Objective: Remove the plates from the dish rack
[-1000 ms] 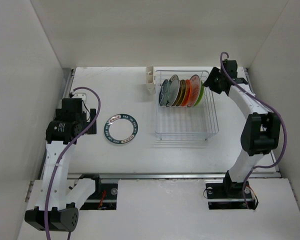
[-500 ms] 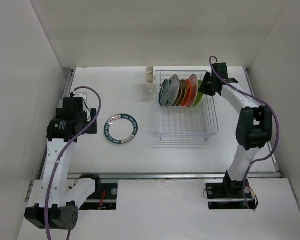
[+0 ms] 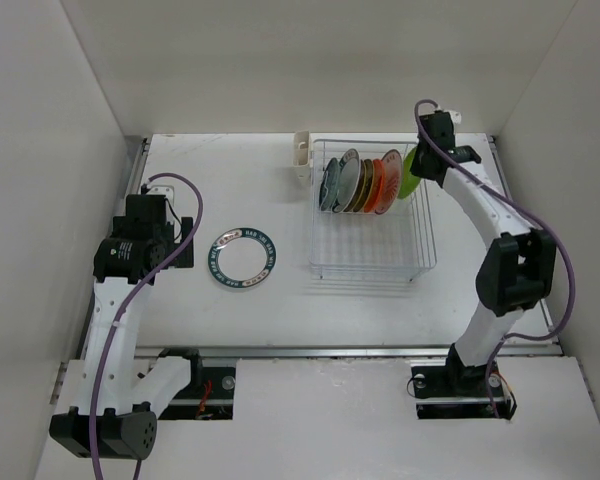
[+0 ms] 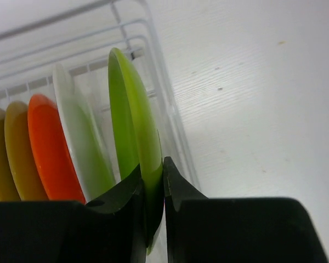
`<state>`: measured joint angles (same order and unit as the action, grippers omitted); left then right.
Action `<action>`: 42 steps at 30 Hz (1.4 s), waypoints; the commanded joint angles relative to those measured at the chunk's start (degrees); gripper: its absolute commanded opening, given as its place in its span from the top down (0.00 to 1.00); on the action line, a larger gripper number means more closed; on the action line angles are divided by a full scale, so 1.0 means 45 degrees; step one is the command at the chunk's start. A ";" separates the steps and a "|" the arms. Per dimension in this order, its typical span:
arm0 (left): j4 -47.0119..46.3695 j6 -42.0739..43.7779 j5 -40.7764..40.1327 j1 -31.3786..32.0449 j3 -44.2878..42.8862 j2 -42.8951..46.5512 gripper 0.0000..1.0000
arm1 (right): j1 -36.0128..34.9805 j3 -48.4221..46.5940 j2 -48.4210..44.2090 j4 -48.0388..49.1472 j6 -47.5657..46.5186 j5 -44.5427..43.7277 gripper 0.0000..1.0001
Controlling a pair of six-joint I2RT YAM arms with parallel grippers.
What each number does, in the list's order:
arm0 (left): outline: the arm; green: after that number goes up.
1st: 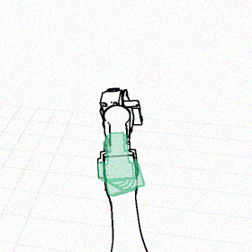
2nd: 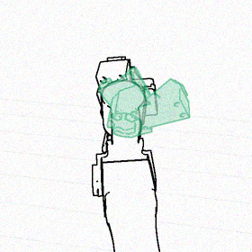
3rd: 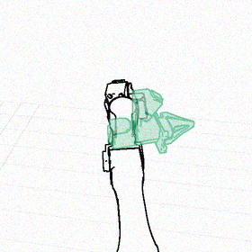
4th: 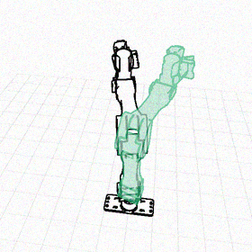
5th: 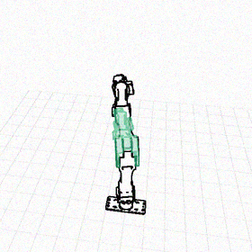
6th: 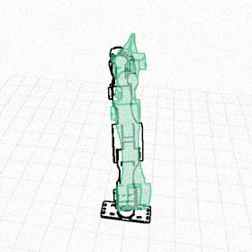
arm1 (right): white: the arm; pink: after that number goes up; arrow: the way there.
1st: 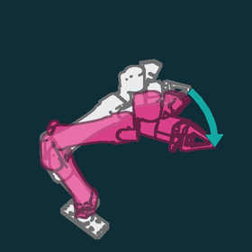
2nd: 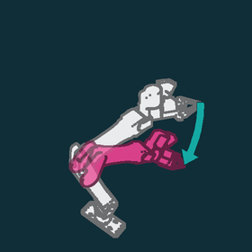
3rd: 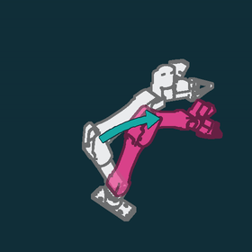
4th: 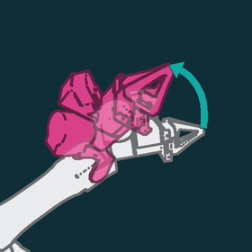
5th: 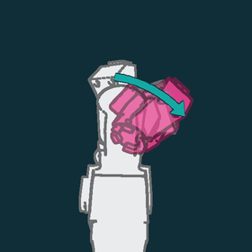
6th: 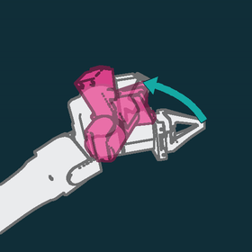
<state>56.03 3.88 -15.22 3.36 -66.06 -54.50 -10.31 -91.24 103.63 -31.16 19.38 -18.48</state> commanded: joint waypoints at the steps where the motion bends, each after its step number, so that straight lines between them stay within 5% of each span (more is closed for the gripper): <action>1: 0.0010 0.0191 -0.0074 -0.0042 -0.0085 0.0041 0.00 | -0.0112 -0.1343 -0.1622 -0.1316 0.0577 -0.3830 1.00; 5: 0.0010 0.0619 0.0744 -0.0042 -0.0417 0.0041 0.00 | -0.0112 -0.2164 -0.2501 -0.2274 0.0577 -0.6141 1.00; 9: -0.0107 0.1011 0.2363 -0.0042 -0.1060 -0.0231 0.00 | -0.0755 -0.2186 -0.3689 -0.1967 0.0091 -0.4573 1.00; 11: 0.0086 0.1130 0.3919 -0.0042 -0.1779 -0.0797 0.00 | -0.1281 -0.1738 -0.4141 -0.1167 -0.0651 -0.2254 1.00; 15: 0.0944 0.1558 0.7146 -0.0042 -0.3538 -0.2397 0.01 | -0.2939 -0.0020 -0.4320 0.1372 -0.0946 0.6890 1.00; 20: 0.0636 0.1794 1.0176 -0.0042 -0.4401 -0.3922 0.05 | -0.4817 0.0842 -0.2548 0.3988 -0.0614 1.1192 1.00; 24: -0.0028 0.1794 1.1780 -0.0042 -0.3856 -0.4761 0.18 | -0.5677 0.0960 -0.1354 0.5065 -0.0146 1.2678 1.00; 31: -0.0927 0.2224 1.0903 -0.0042 -0.2605 -0.5602 0.37 | -0.6088 0.1467 -0.0141 0.6963 0.0831 1.4262 1.00; 37: -0.1318 0.2048 1.1878 -0.0042 -0.2487 -0.6246 0.45 | -0.6459 0.1078 0.0972 0.7236 0.1065 1.4595 1.00; 42: -0.1201 0.1814 1.2599 -0.0042 -0.2721 -0.6754 0.67 | -0.6460 0.0844 0.1247 0.7373 0.1222 1.4595 1.00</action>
<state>51.29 11.75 36.88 3.27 -77.45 -84.33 -38.79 -83.94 109.67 -2.96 24.08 44.58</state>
